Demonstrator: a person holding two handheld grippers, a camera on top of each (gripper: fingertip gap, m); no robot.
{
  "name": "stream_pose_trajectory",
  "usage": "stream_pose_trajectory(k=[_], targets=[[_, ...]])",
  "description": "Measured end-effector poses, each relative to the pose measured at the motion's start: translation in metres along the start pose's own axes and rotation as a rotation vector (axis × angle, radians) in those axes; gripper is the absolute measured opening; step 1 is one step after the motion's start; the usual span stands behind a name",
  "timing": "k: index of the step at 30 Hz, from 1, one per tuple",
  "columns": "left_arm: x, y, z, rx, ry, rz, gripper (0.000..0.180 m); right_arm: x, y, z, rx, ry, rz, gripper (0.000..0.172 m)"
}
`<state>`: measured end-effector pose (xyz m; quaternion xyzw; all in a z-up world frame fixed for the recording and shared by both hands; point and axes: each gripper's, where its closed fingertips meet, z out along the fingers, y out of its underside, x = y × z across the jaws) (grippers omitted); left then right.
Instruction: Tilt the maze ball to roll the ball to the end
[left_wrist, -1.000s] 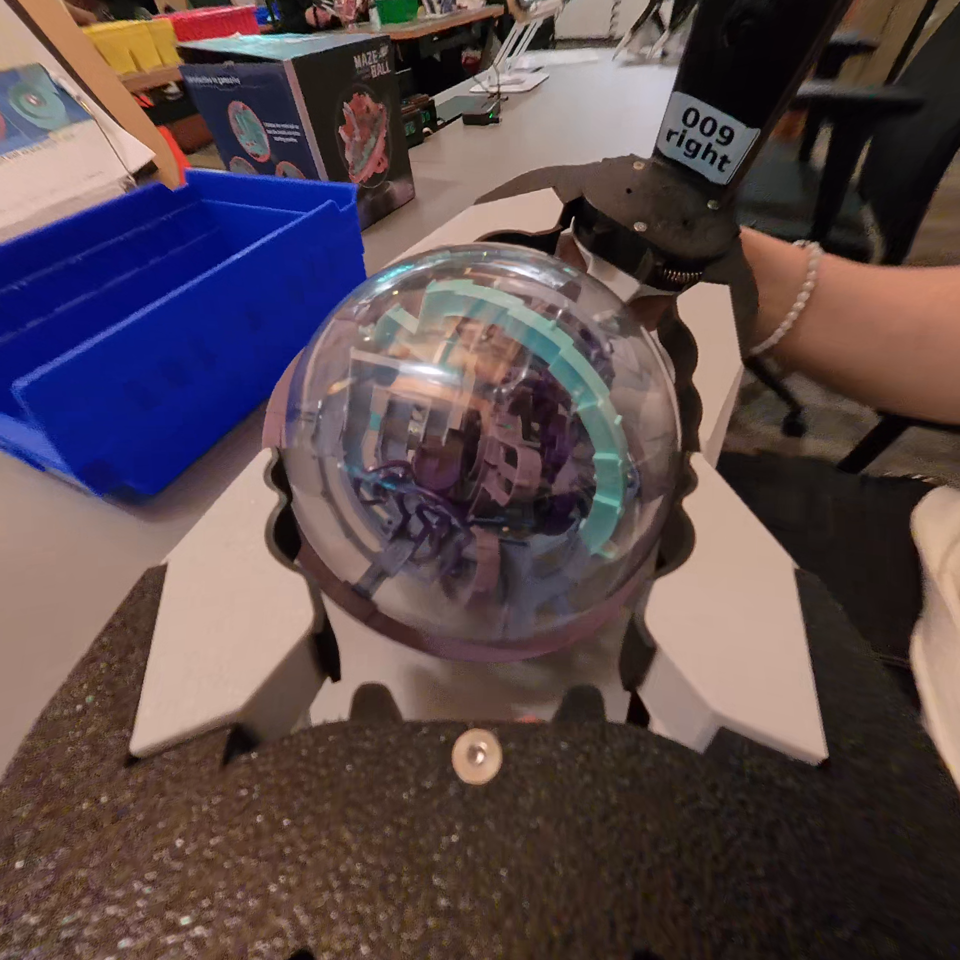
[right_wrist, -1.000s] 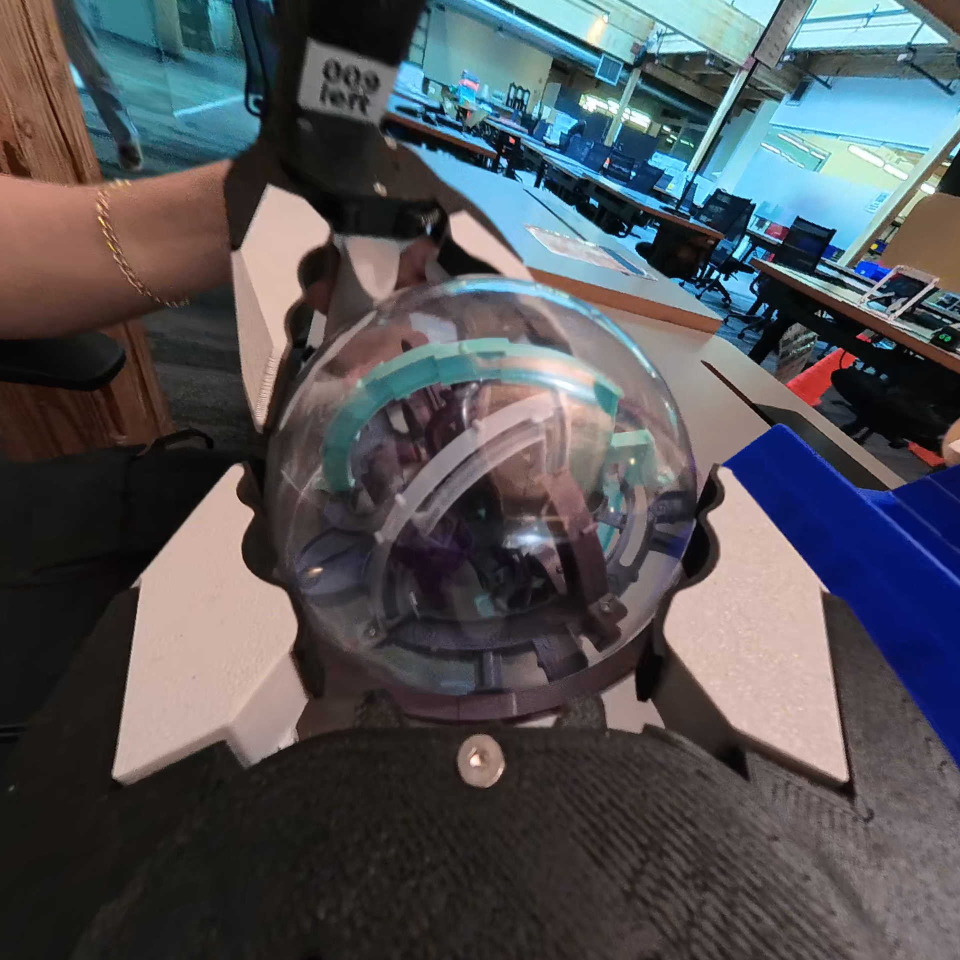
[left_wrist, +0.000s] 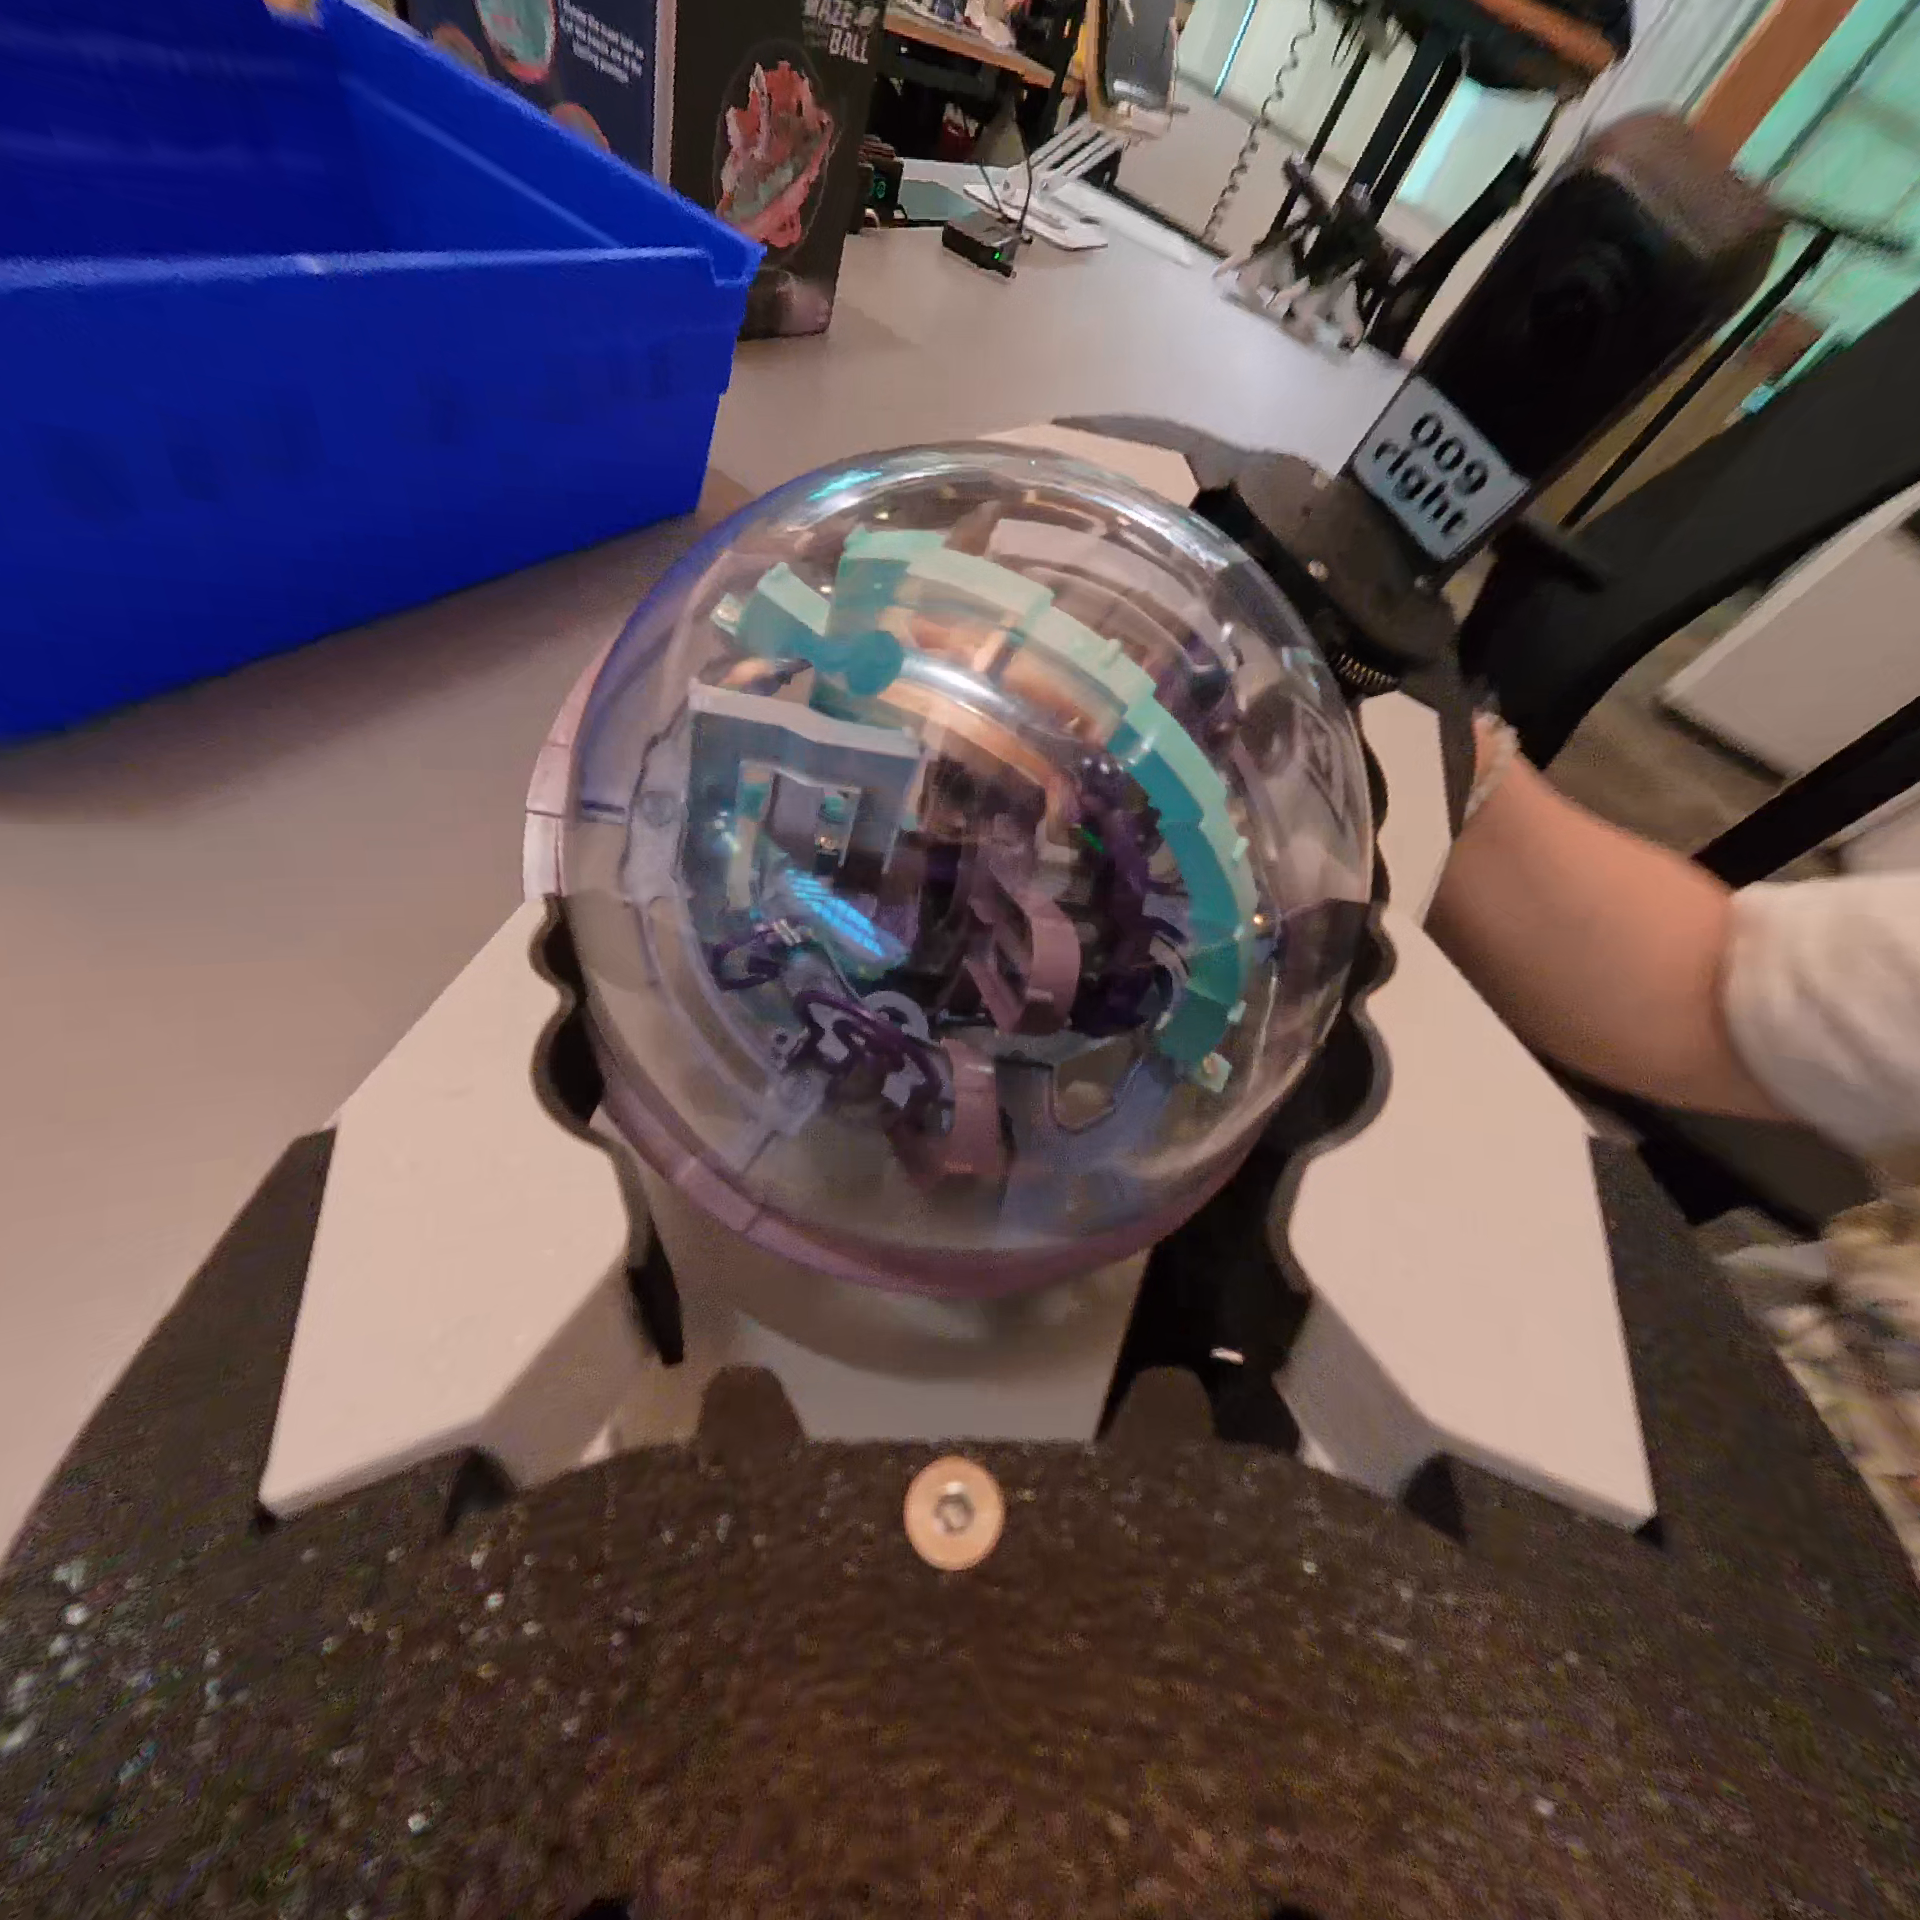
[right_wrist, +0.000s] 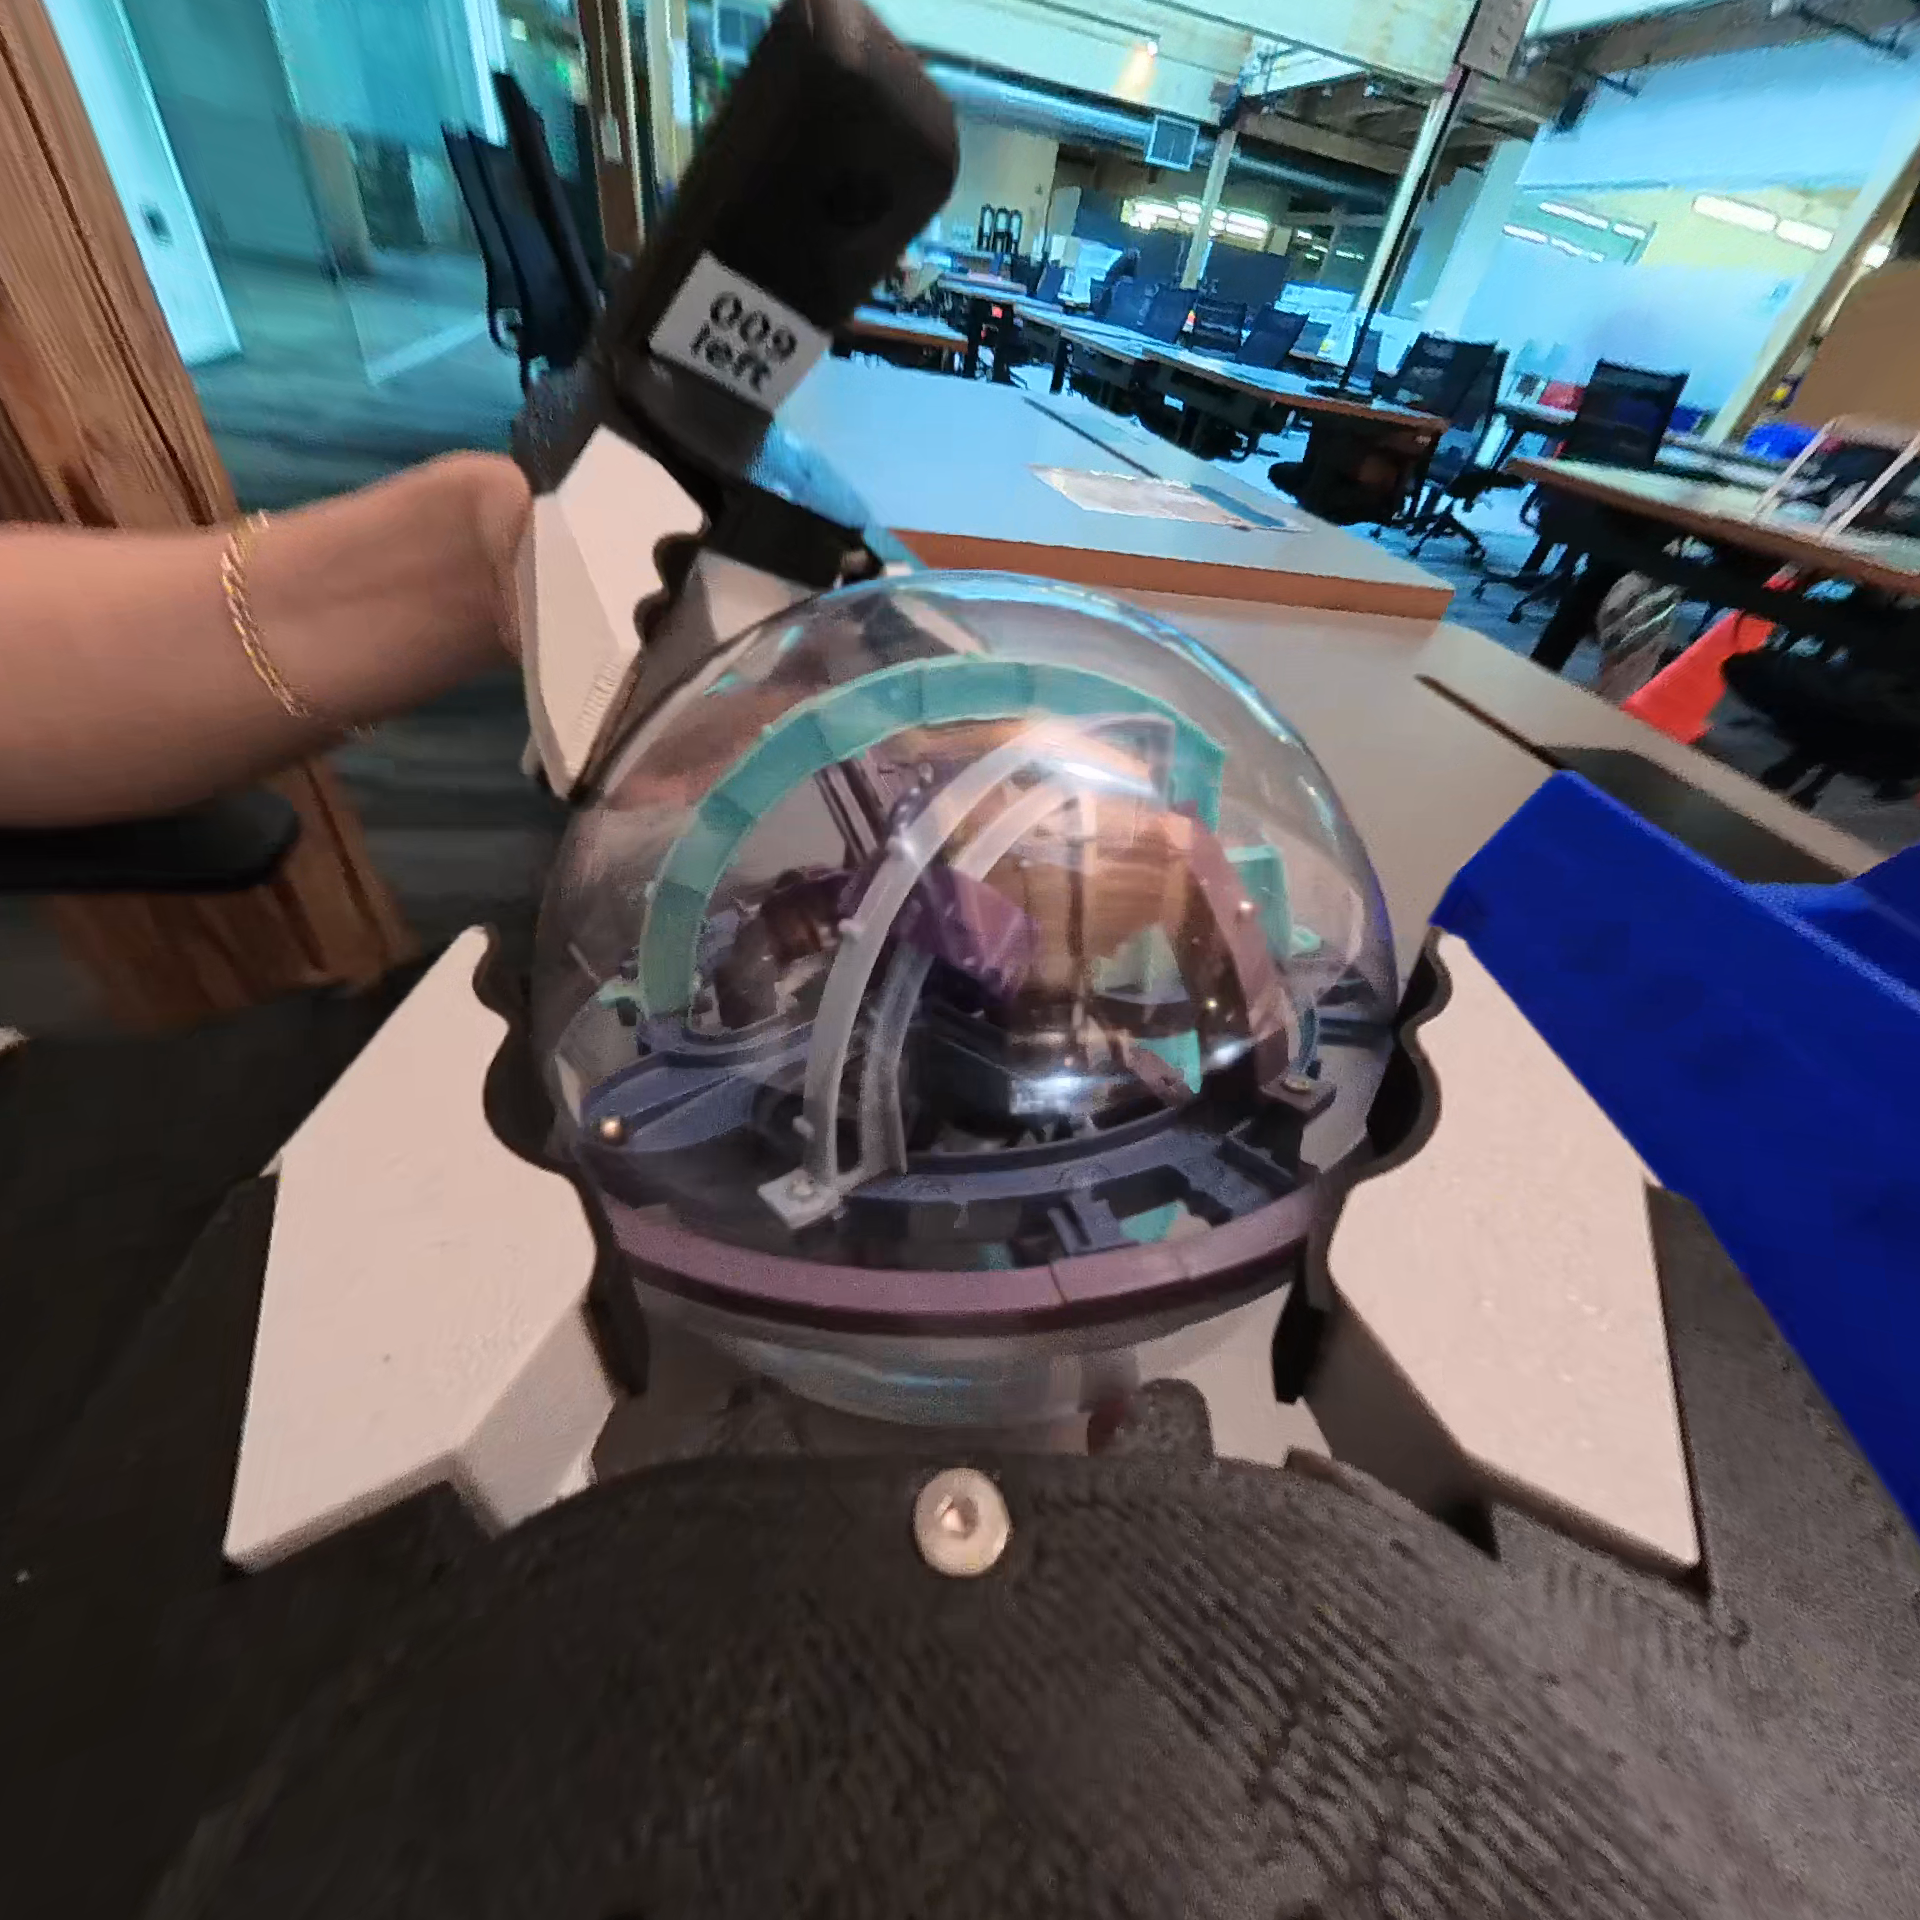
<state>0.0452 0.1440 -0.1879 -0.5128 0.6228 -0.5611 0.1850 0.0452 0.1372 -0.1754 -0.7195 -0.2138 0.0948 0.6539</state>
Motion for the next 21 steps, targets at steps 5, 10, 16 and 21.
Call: stream_pose_trajectory(k=[5,10,16,21], targets=[[-0.0037,-0.0020,-0.0024,0.025,0.054,-0.172,0.139,0.0015,0.0002,0.0024,0.007,-0.011,0.115,0.158],[-0.0023,0.0000,-0.0029,0.009,0.074,-0.230,0.139,0.0004,-0.0019,0.0017,0.012,-0.027,0.152,0.158],[-0.0033,-0.0006,-0.0012,0.013,0.069,-0.267,0.139,0.0000,-0.0072,-0.0011,0.022,-0.010,0.079,0.156],[0.0004,-0.0009,0.0007,0.000,0.045,-0.240,0.139,-0.0043,-0.0085,-0.0063,-0.018,-0.010,-0.044,0.148]])
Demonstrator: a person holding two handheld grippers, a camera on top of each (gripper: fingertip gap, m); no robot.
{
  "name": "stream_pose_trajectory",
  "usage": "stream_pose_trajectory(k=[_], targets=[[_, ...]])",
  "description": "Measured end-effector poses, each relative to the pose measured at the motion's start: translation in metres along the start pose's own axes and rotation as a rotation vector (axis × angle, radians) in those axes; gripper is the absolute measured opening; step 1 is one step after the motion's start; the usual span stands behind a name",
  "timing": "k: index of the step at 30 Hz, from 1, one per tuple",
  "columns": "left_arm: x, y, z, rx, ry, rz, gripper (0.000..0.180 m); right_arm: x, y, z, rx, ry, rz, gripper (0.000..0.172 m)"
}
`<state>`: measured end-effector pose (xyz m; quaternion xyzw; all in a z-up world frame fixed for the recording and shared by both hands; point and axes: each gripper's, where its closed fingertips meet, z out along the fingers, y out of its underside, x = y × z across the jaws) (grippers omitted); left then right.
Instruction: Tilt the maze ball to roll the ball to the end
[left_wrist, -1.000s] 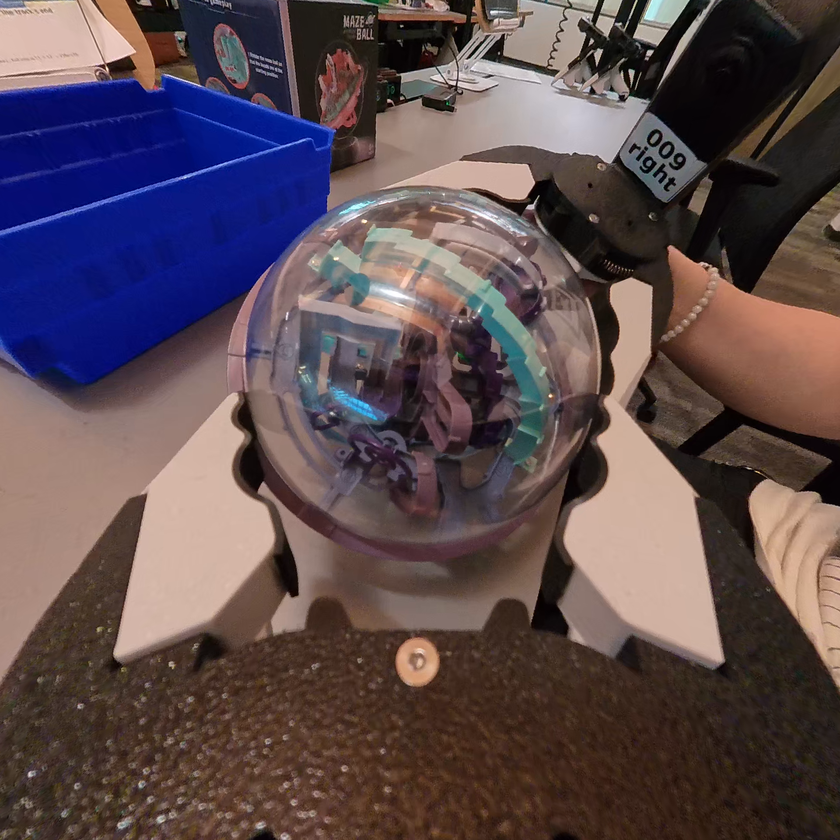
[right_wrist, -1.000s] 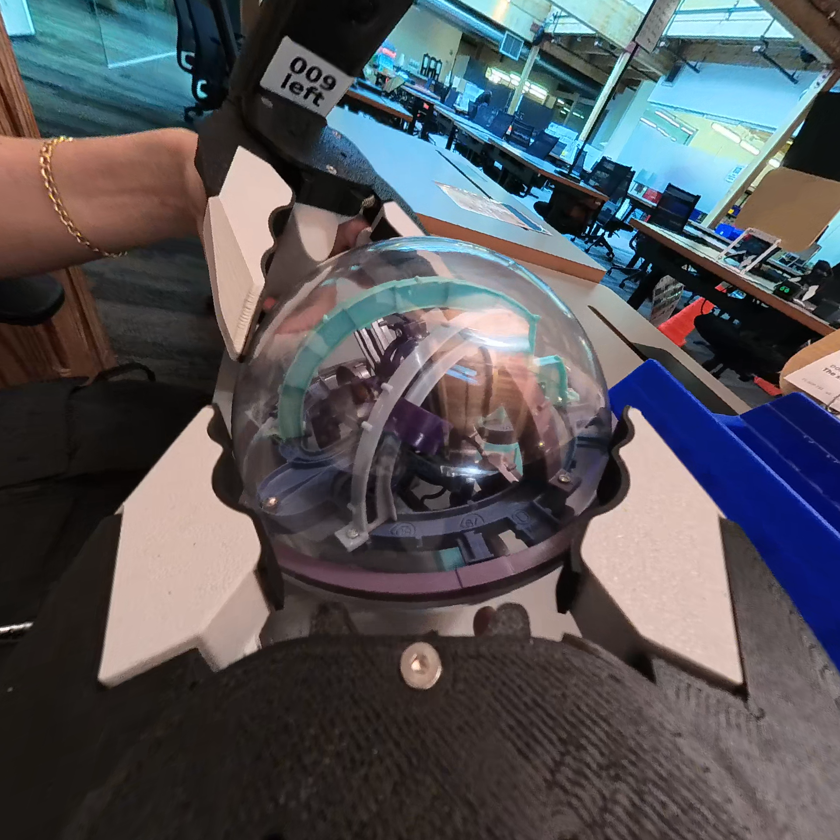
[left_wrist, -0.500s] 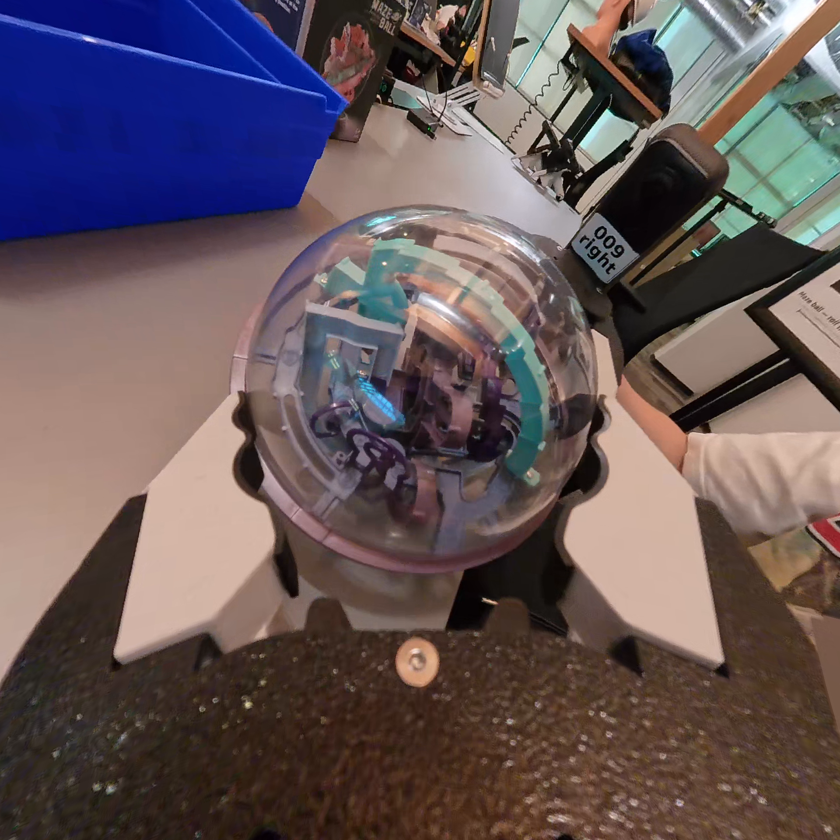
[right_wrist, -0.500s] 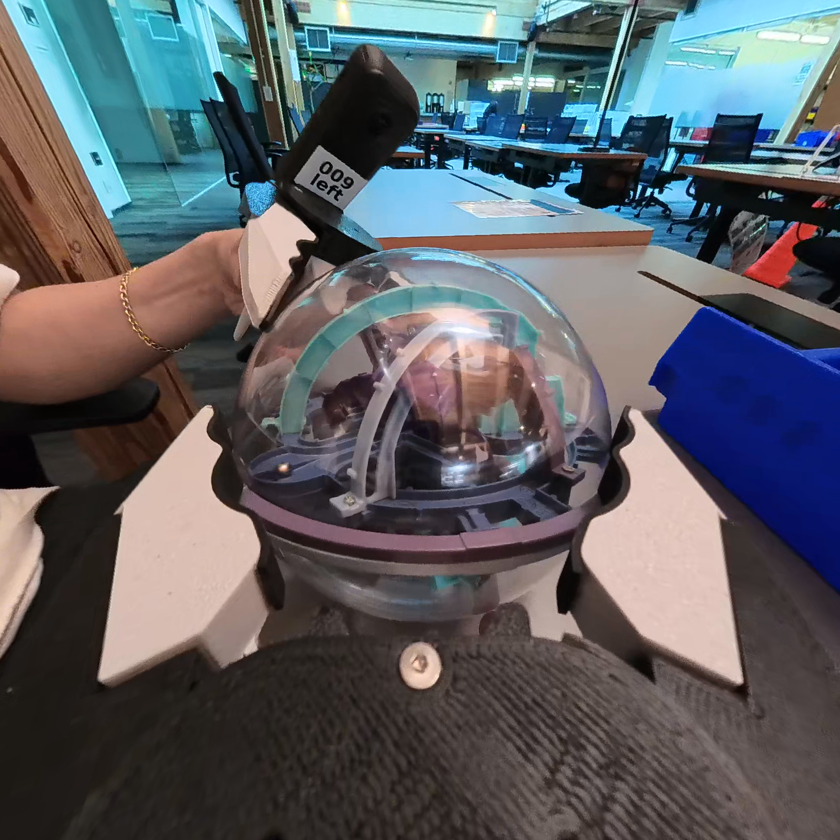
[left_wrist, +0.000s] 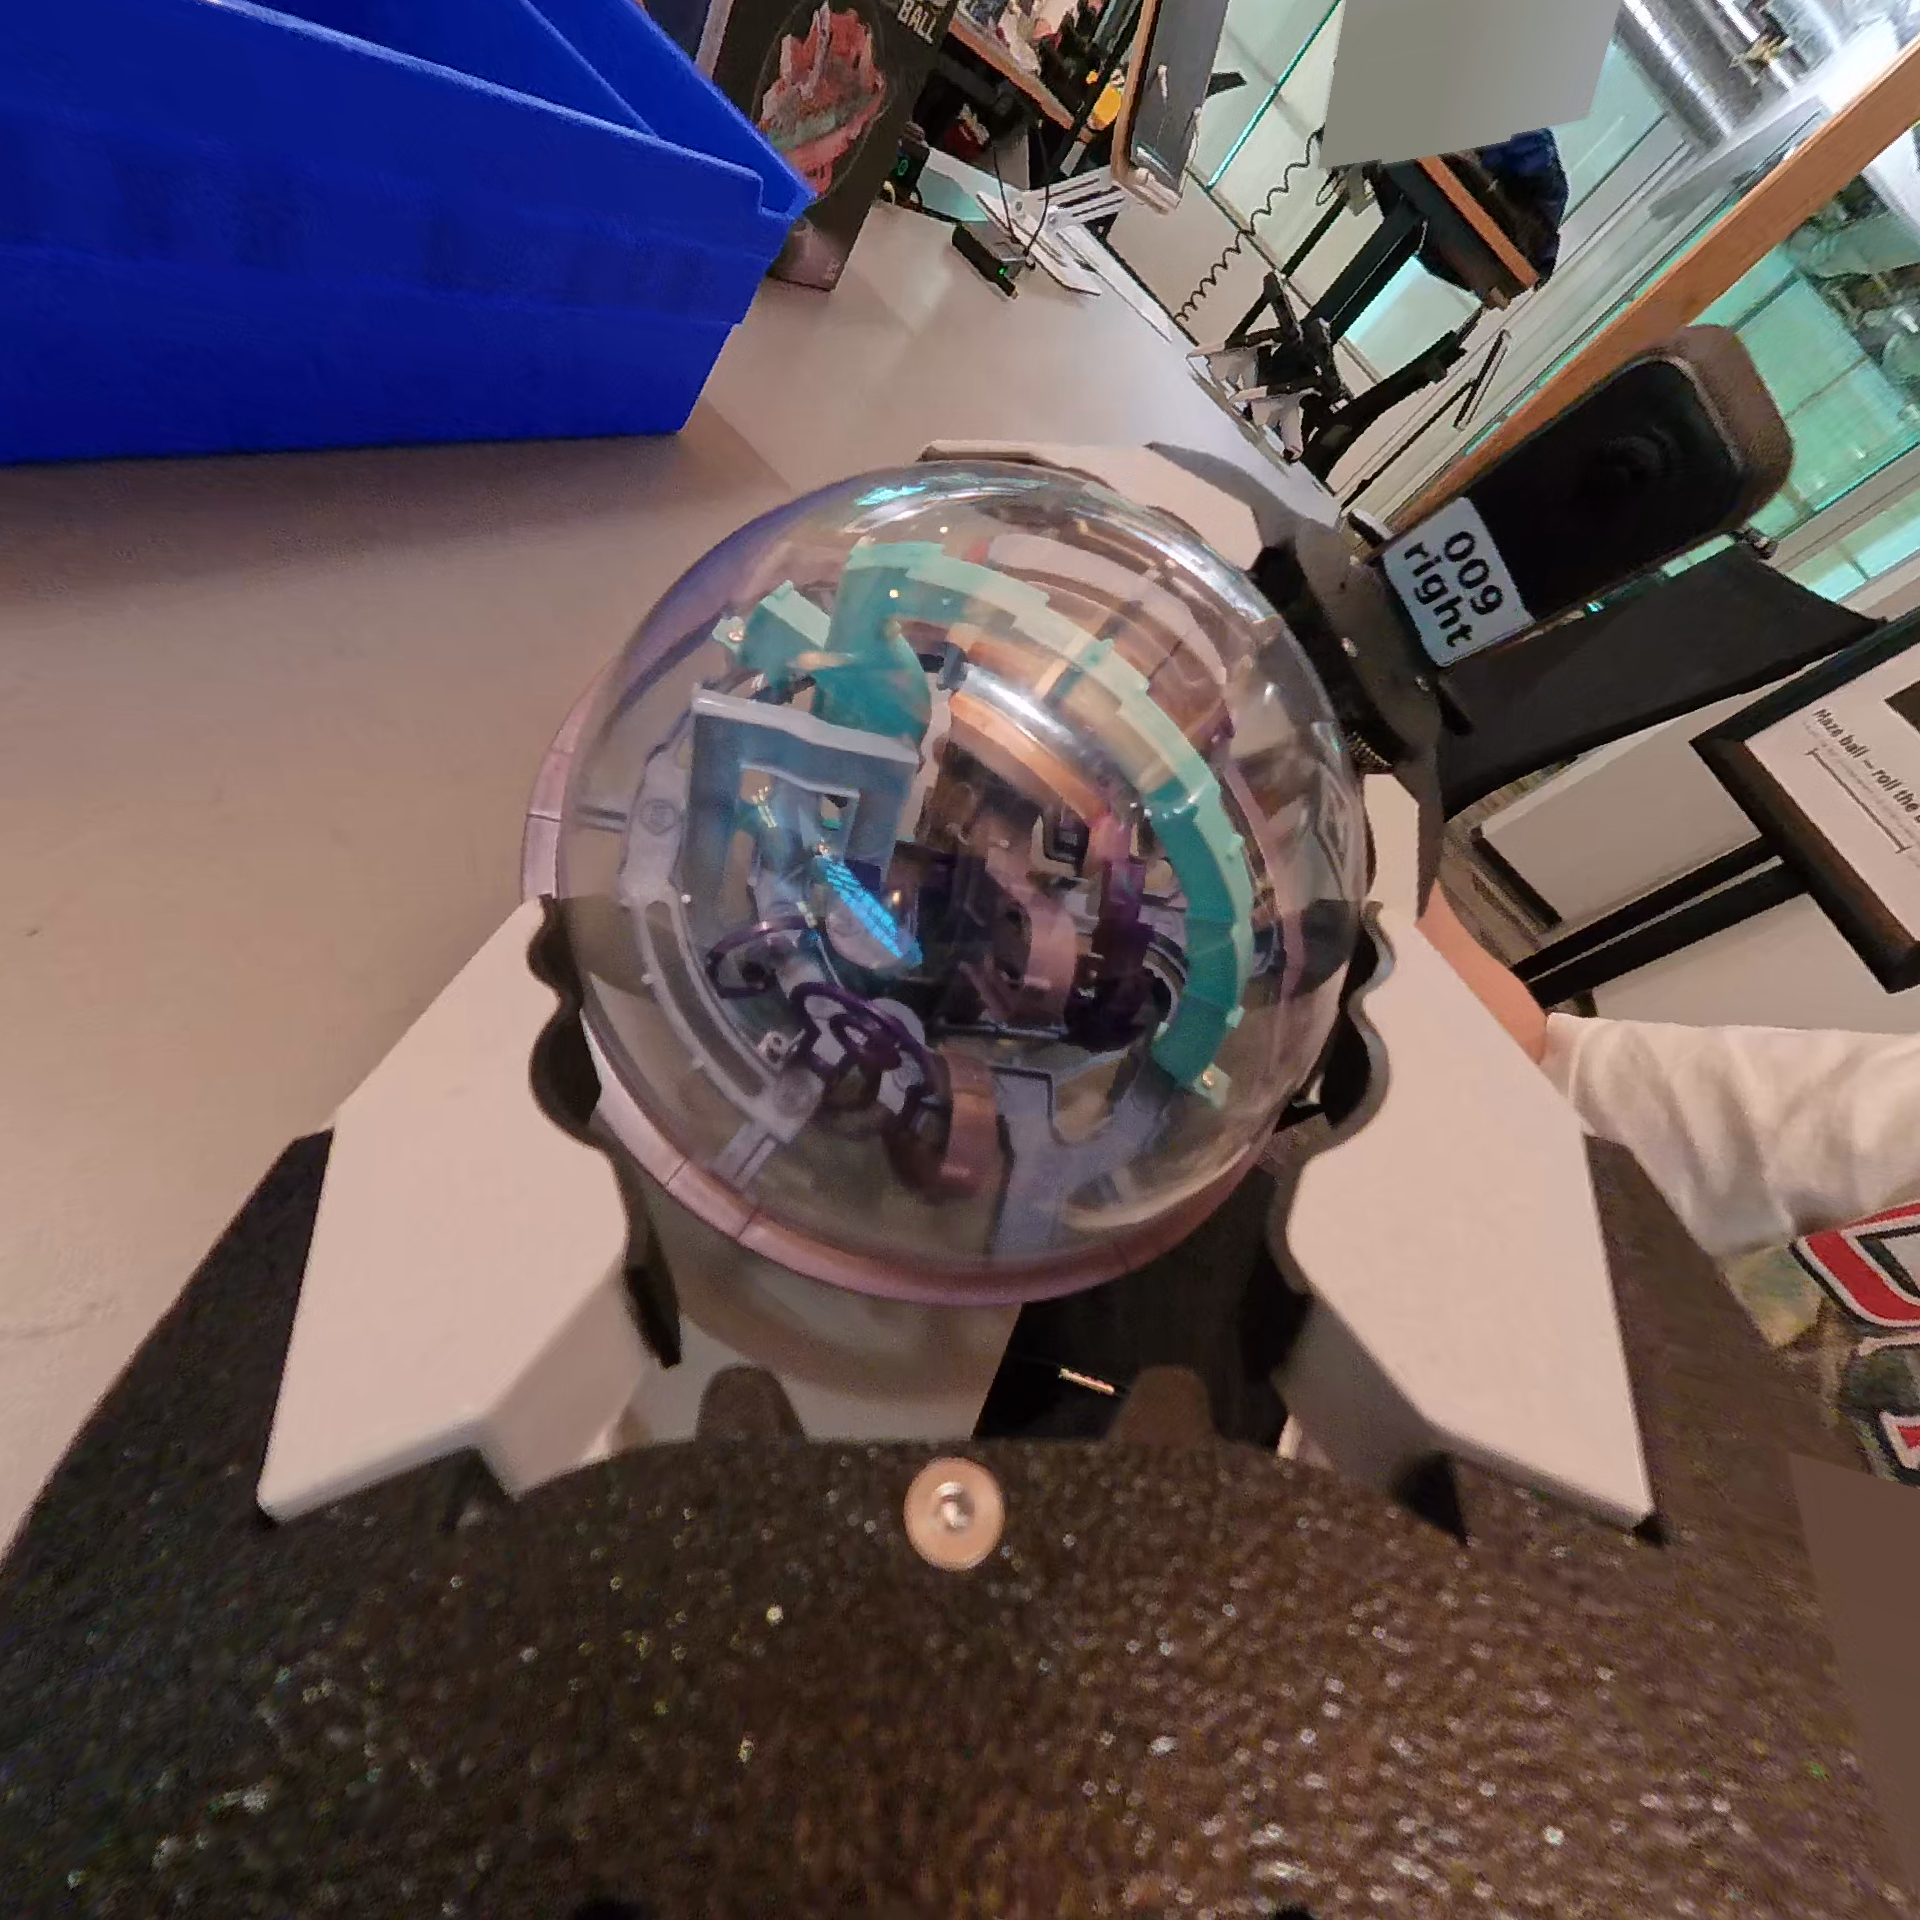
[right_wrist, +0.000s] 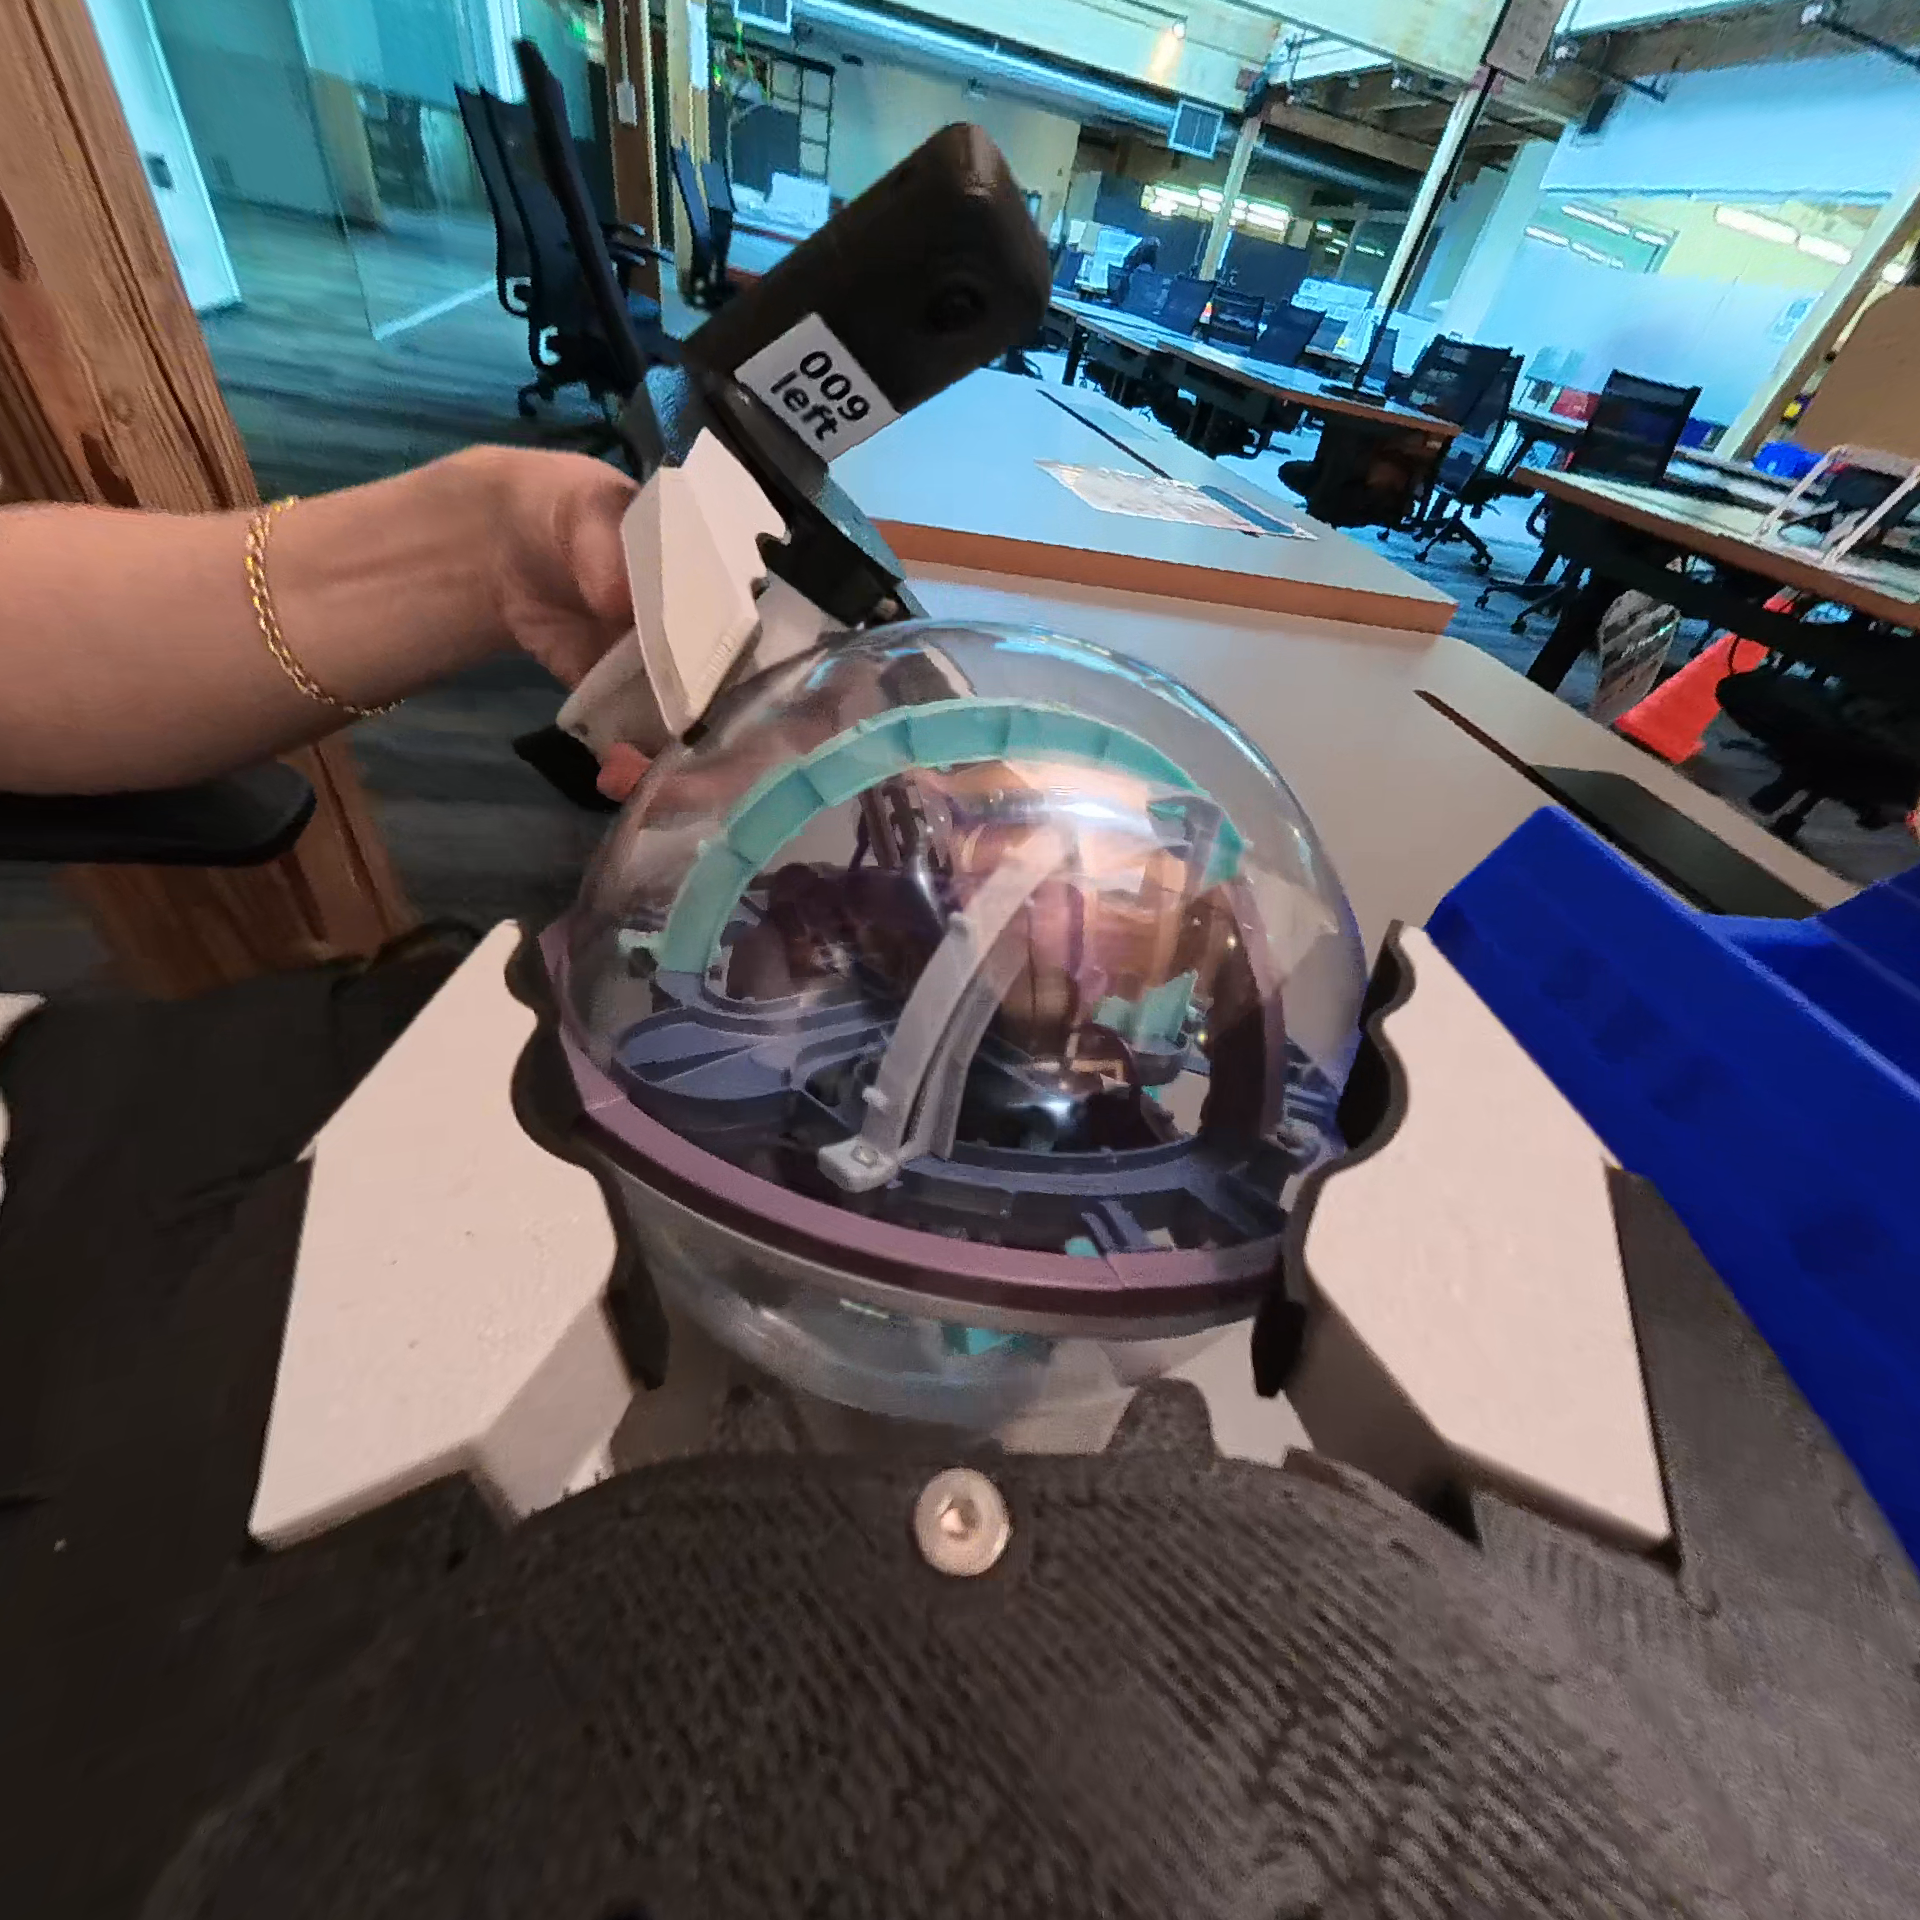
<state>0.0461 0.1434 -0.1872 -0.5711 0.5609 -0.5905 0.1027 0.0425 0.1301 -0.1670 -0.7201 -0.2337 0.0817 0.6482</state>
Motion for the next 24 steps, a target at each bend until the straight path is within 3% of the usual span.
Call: stream_pose_trajectory(k=[4,9,14,17,23,24], targets=[[0.004,0.001,0.002,-0.010,-0.013,0.038,0.139,-0.005,-0.001,-0.001,-0.012,-0.001,-0.097,0.148],[0.006,0.015,0.002,-0.087,-0.036,0.315,0.139,-0.002,0.004,-0.006,-0.005,-0.019,-0.116,0.148],[0.002,0.015,0.003,-0.076,-0.049,0.424,0.138,0.002,0.006,-0.007,0.011,-0.013,-0.096,0.148],[0.000,0.013,0.003,-0.070,-0.065,0.406,0.136,0.004,0.006,-0.009,-0.006,-0.005,-0.092,0.144],[-0.009,0.007,0.004,-0.046,-0.108,0.196,0.136,0.005,-0.002,-0.015,-0.047,0.037,-0.165,0.134],[-0.010,0.006,0.004,-0.044,-0.106,0.160,0.136,0.006,0.008,-0.012,-0.102,0.047,-0.213,0.143]])
